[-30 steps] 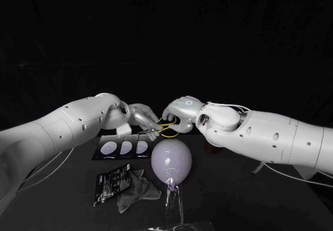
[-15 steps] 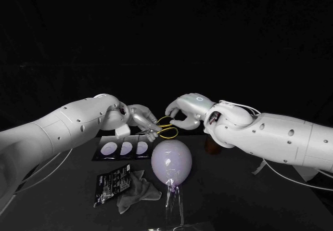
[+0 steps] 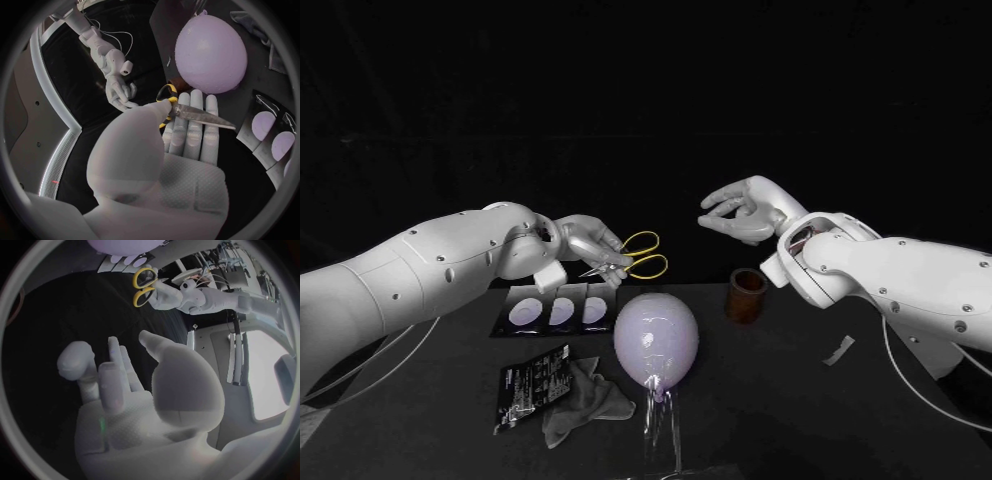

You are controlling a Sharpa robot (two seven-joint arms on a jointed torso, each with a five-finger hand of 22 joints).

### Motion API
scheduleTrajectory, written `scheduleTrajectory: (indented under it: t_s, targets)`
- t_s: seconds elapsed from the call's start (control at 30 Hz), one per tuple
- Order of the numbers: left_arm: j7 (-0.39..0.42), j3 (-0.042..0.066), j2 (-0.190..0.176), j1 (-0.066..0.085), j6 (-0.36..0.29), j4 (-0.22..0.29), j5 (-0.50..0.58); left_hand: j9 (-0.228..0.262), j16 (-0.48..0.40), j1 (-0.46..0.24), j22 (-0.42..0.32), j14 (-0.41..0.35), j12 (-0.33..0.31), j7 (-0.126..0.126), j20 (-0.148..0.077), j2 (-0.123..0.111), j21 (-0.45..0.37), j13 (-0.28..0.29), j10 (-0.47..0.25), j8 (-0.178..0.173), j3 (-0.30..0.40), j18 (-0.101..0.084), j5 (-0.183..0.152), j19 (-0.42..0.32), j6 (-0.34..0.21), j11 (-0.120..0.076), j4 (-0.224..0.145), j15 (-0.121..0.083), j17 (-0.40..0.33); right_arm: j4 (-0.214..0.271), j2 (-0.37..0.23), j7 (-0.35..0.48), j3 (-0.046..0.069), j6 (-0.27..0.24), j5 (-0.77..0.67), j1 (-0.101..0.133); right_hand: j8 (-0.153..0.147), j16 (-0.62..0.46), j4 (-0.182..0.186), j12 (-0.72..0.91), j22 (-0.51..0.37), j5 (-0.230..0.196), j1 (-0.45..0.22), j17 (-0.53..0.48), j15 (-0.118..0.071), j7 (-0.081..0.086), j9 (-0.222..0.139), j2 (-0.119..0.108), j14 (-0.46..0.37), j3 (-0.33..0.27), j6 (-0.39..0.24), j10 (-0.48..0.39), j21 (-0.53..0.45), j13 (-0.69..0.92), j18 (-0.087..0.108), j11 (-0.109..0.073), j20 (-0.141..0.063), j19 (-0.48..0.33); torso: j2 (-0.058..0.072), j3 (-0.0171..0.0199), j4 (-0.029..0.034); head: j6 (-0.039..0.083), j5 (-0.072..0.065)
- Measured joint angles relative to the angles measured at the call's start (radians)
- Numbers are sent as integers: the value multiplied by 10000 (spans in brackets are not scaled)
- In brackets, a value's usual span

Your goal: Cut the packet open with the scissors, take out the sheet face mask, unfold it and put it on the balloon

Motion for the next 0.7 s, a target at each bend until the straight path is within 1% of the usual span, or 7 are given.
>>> scheduleTrajectory:
  t_s: [0.07,0.17,0.27,0.33,0.5,0.63,0.7]
  targets:
    - [102,6,-91,0,-191,133,65,0,0,0,0,0,-1,0,0,0,0,0,0,0,0,-19,0,0,-1,0,0,1,0,42,-7,-41,-20,54,570,-120,-47,-15,64,0,0,0,0,-47,78,47,-41,0,1,-177,-48,-147,-120,0,0,70,31,-31,3,6,5,5,0]
    - [237,10,-212,0,-462,315,156,0,0,0,-1,0,-1,0,0,0,0,-1,0,0,0,-21,0,0,-1,0,0,1,-1,122,48,-106,-31,176,1343,-295,-141,-16,182,0,-1,-90,-94,-110,94,88,-96,15,-14,-510,-161,-366,-250,0,16,96,89,-89,3,11,8,11,-6]
    - [343,14,-267,-1,-662,435,231,0,0,0,-1,-1,-2,-3,0,0,0,-2,0,0,0,-23,-1,0,-5,0,0,2,-2,187,172,-151,-39,313,1948,-411,-199,-22,291,1,-2,-241,-118,-155,127,64,-132,39,19,-757,-238,-486,-312,1,157,124,125,-125,4,11,10,21,-17]
    - [391,15,-281,-3,-752,489,266,0,0,0,-2,-1,-3,-14,0,0,0,-3,0,0,0,-24,-1,-1,-16,-1,0,3,-2,212,266,-165,-39,393,2250,-464,-199,-32,360,1,-4,-321,-172,-162,163,66,-158,93,-15,-944,-242,-526,-312,1,158,146,124,-125,6,8,10,32,-34]
    - [498,15,-291,-10,-934,598,341,1,0,0,-2,-2,-11,-14,0,0,-1,-4,0,0,0,-26,-20,-1,-17,-1,0,5,-3,207,499,-176,-41,592,2849,-553,-315,-33,543,1,-8,-474,-210,-163,188,16,-232,131,9,-1479,-337,-762,-365,1,160,202,218,-103,7,-4,10,38,-68]
    - [558,15,-292,-13,-1020,645,383,0,0,0,-1,-2,-29,-14,1,0,-1,-5,0,0,0,-27,-38,-1,-18,-1,0,6,2,135,684,-176,-41,717,3116,-606,-315,-33,641,1,-8,-474,-208,-169,197,45,-258,133,19,-1702,-368,-777,-365,1,159,217,230,-91,6,-6,11,39,-78]
    - [584,15,-296,-14,-1051,674,401,1,0,0,7,-2,-29,-14,1,0,-1,-5,0,-1,0,-27,-39,-1,-18,-1,0,6,11,78,792,-174,-41,775,3218,-632,-315,-33,636,1,-6,-474,-142,-171,197,16,-259,198,19,-1708,-407,-813,-365,2,159,252,230,-91,5,-6,12,39,-84]
